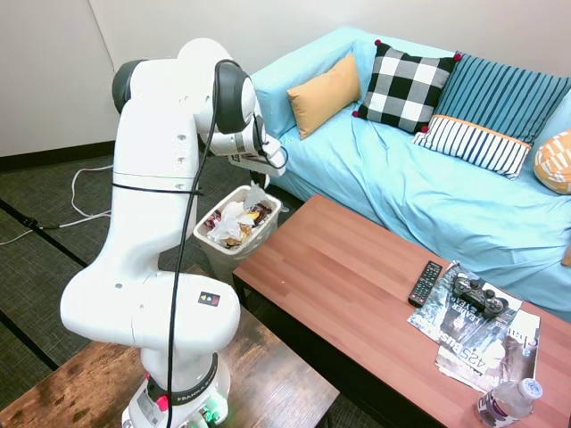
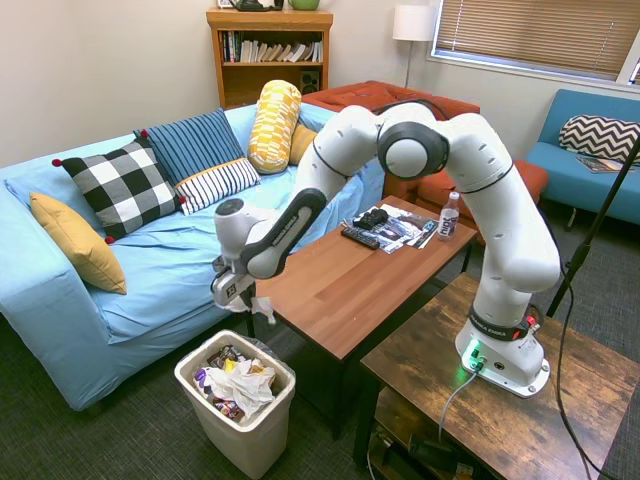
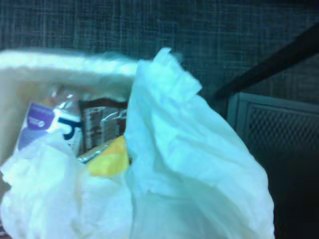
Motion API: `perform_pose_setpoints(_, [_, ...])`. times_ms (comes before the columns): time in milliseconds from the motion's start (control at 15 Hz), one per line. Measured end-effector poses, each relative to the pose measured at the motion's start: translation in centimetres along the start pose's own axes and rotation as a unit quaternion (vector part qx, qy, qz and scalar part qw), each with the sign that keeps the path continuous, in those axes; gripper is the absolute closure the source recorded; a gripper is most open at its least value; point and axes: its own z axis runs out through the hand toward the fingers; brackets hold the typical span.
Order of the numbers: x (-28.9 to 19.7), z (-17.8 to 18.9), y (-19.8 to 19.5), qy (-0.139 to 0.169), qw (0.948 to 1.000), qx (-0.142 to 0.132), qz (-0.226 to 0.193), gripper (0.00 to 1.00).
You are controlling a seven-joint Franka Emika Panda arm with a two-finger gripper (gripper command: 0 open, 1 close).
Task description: Throw the tissue in the trash bin
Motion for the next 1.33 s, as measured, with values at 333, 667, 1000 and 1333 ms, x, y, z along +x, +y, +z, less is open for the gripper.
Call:
perform_pose_setpoints(333, [-4.1,4.0,-4.1,0.000,0.9993,-0.019,-0.031,0.00])
perform_pose_setpoints(667, [-5.3,5.6,-4.4,0.003,0.9989,-0.027,-0.038,0.00])
perform_pose_setpoints(1000, [-5.8,4.9,-4.7,0.006,0.9990,-0.023,-0.037,0.00])
perform_pose_setpoints(1333, [-5.8,4.6,-4.1,0.008,0.9991,-0.022,-0.036,0.00])
